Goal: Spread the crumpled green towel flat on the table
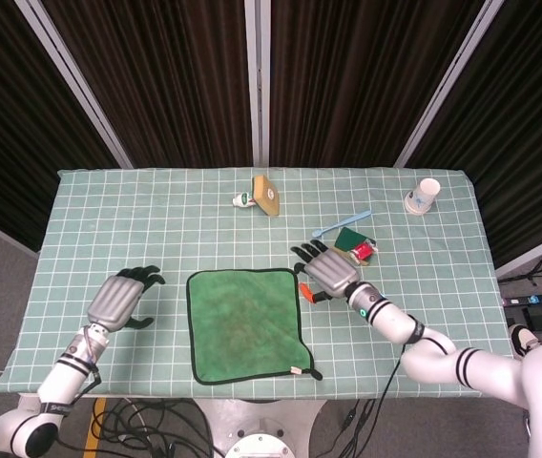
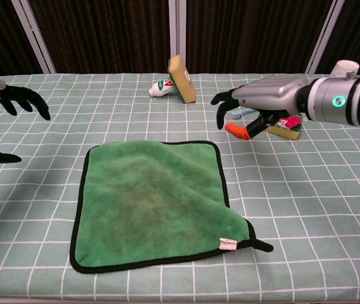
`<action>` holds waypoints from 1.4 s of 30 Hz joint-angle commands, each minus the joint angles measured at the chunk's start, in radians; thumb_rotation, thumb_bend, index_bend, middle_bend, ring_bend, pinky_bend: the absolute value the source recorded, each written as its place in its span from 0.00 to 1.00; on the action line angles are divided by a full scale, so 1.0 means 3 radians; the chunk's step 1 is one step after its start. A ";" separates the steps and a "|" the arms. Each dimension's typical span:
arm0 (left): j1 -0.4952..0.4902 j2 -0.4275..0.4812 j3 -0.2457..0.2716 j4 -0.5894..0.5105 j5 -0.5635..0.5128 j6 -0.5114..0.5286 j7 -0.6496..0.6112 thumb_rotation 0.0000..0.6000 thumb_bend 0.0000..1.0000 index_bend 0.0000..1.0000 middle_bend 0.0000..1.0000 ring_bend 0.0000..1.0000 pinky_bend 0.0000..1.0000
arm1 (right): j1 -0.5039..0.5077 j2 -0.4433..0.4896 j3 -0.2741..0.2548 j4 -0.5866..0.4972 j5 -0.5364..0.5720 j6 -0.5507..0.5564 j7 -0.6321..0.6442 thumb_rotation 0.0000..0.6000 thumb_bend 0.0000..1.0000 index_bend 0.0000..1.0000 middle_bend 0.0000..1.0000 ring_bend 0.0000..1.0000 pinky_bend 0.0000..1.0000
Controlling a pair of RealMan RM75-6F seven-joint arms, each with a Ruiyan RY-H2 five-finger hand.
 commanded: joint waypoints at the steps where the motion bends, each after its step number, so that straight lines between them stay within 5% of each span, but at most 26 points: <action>1: 0.0014 0.0003 -0.0002 0.0000 -0.0012 0.0000 -0.0023 1.00 0.21 0.35 0.29 0.25 0.28 | 0.0153 -0.0347 0.0114 0.0376 0.0315 -0.0151 -0.0143 0.40 0.15 0.31 0.03 0.00 0.00; 3: 0.0027 0.0002 -0.0002 0.0000 -0.0011 0.0003 -0.0050 1.00 0.21 0.35 0.29 0.25 0.28 | 0.0209 -0.0515 0.0160 0.0556 0.0456 -0.0168 -0.0213 0.48 0.05 0.35 0.05 0.00 0.00; 13: 0.0078 0.0021 0.0000 -0.0002 0.0005 0.0013 -0.0132 1.00 0.21 0.35 0.29 0.25 0.28 | 0.0471 -0.1009 0.0286 0.1238 0.0940 -0.0286 -0.0546 0.63 0.04 0.49 0.10 0.00 0.00; 18: 0.0089 0.0028 0.0003 0.0006 0.0013 -0.0001 -0.0147 1.00 0.21 0.35 0.29 0.25 0.28 | 0.0502 -0.1074 0.0271 0.1412 0.1065 -0.0379 -0.0606 0.64 0.06 0.49 0.10 0.00 0.00; 24: 0.0086 0.0024 -0.0002 0.0007 -0.0005 -0.0040 -0.0146 1.00 0.21 0.35 0.29 0.25 0.28 | 0.0546 -0.1184 0.0260 0.1608 0.1108 -0.0475 -0.0608 0.63 0.21 0.48 0.10 0.00 0.00; 31: 0.0088 0.0035 -0.0007 0.0014 -0.0032 -0.0076 -0.0151 1.00 0.20 0.35 0.28 0.25 0.28 | 0.0574 -0.1254 0.0241 0.1730 0.1076 -0.0525 -0.0602 0.53 0.21 0.45 0.09 0.00 0.00; 42: 0.0104 0.0030 -0.0012 0.0033 -0.0045 -0.0091 -0.0175 1.00 0.20 0.35 0.28 0.25 0.28 | 0.0530 -0.1271 0.0232 0.1668 0.0954 -0.0462 -0.0516 0.54 0.23 0.50 0.11 0.00 0.00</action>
